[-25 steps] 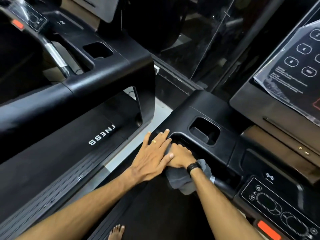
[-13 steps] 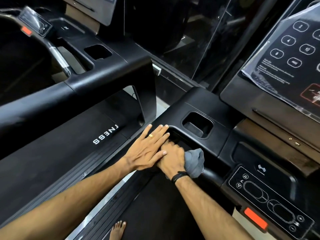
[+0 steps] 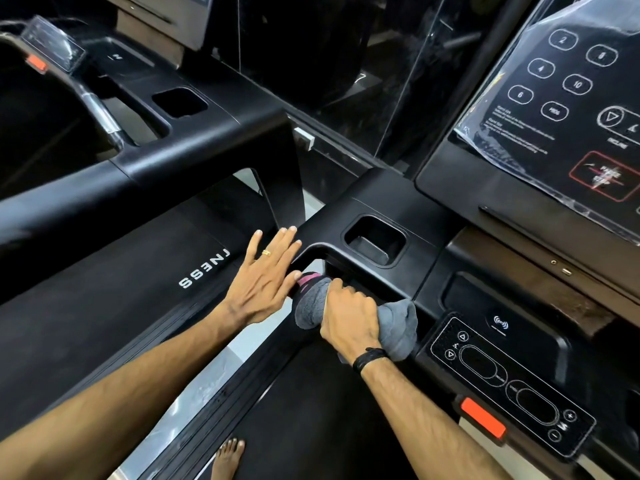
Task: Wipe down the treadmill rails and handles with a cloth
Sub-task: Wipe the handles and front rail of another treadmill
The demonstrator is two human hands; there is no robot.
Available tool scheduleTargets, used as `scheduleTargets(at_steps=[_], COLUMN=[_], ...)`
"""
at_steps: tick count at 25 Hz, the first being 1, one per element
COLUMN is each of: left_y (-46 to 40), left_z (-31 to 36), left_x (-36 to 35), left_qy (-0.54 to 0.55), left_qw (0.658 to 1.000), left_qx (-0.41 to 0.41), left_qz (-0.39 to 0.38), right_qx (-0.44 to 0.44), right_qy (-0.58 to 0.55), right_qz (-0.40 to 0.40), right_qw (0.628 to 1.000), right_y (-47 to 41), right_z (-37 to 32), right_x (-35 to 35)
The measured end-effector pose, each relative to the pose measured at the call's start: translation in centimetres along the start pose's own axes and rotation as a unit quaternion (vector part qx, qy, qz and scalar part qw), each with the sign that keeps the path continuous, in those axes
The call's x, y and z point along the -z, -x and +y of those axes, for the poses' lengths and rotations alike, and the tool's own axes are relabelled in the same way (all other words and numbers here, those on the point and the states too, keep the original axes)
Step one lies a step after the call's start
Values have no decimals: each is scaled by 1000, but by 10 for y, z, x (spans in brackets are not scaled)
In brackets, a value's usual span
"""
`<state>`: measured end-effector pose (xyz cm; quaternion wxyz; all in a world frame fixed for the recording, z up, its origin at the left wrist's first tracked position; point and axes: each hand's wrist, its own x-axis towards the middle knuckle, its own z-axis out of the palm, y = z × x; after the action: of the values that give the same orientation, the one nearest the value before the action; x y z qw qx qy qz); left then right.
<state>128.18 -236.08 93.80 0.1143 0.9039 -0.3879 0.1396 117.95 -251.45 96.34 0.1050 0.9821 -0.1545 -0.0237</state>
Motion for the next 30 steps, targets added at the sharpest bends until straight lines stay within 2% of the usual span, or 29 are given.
scheduleTargets(at_steps=[8, 13, 16, 18, 21, 23, 26, 30], left_y=[4, 8, 4, 0, -2, -2, -2, -4], left_z=[0, -4, -5, -6, -4, -3, -3, -3], left_x=[1, -1, -2, -3, -5, -5, -5, -6], left_qy=[5, 74, 125, 139, 124, 111, 116, 134], left_qw=[999, 990, 979, 975, 981, 985, 984, 982], left_qx=[5, 82, 133, 151, 132, 117, 123, 127], left_qz=[34, 90, 92, 83, 74, 68, 53, 40], right_qx=[1, 16, 21, 30, 25, 10, 16, 33], right_qy=[11, 45, 44, -3, -92, -125, -109, -52], right_qz=[-14, 10, -33, -71, -154, -181, -150, -56], right_qw=[1000, 999, 998, 997, 983, 975, 983, 997], right_y=[29, 49, 37, 22, 1, -7, -10, -15], right_z=[40, 60, 56, 55, 55, 48, 29, -7], right_x=[7, 4, 10, 17, 24, 28, 26, 17])
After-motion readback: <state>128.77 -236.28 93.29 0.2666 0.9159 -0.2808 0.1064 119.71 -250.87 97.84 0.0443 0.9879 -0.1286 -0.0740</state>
